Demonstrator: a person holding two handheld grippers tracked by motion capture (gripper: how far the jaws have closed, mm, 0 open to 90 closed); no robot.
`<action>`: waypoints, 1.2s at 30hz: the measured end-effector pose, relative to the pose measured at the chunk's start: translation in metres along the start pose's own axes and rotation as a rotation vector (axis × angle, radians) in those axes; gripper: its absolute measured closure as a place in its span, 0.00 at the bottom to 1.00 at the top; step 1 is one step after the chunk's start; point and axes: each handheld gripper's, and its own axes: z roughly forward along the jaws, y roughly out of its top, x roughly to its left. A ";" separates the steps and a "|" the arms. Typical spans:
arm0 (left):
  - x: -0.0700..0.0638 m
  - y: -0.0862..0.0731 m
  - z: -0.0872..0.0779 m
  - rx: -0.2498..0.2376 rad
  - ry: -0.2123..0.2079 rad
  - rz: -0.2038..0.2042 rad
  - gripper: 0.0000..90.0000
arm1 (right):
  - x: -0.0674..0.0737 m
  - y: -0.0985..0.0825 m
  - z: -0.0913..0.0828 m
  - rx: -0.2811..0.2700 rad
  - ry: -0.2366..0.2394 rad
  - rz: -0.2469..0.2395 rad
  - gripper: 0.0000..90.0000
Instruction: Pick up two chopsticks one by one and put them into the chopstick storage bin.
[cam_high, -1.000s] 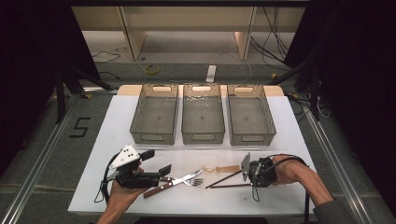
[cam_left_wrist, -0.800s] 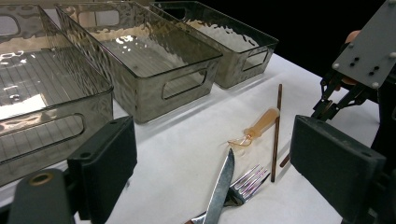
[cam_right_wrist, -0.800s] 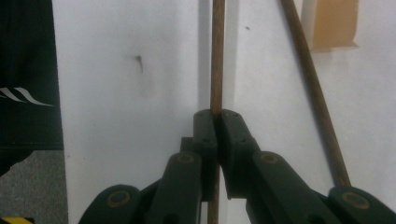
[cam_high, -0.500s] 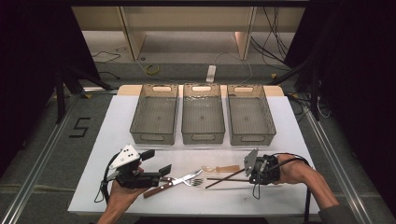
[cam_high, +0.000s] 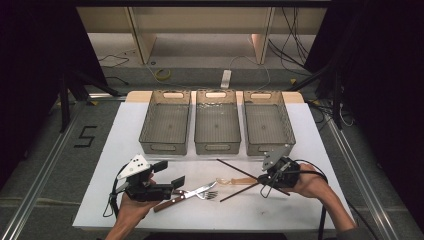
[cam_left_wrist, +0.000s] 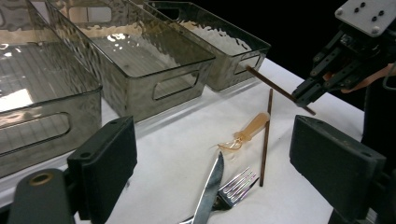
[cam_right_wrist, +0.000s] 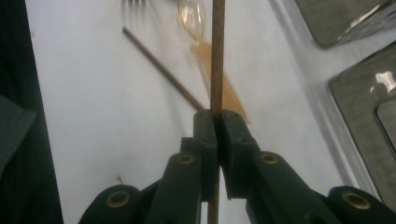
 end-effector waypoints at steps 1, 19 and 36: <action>-0.001 0.000 0.001 0.005 -0.004 0.004 0.16 | 0.001 0.001 0.001 -0.016 -0.005 0.013 0.96; -0.024 0.011 0.050 0.066 -0.091 -0.055 0.18 | 0.015 0.035 0.011 -0.224 -0.031 0.172 0.96; -0.020 0.027 0.080 0.051 -0.192 -0.196 0.43 | 0.028 0.064 0.019 -0.329 0.071 0.259 0.96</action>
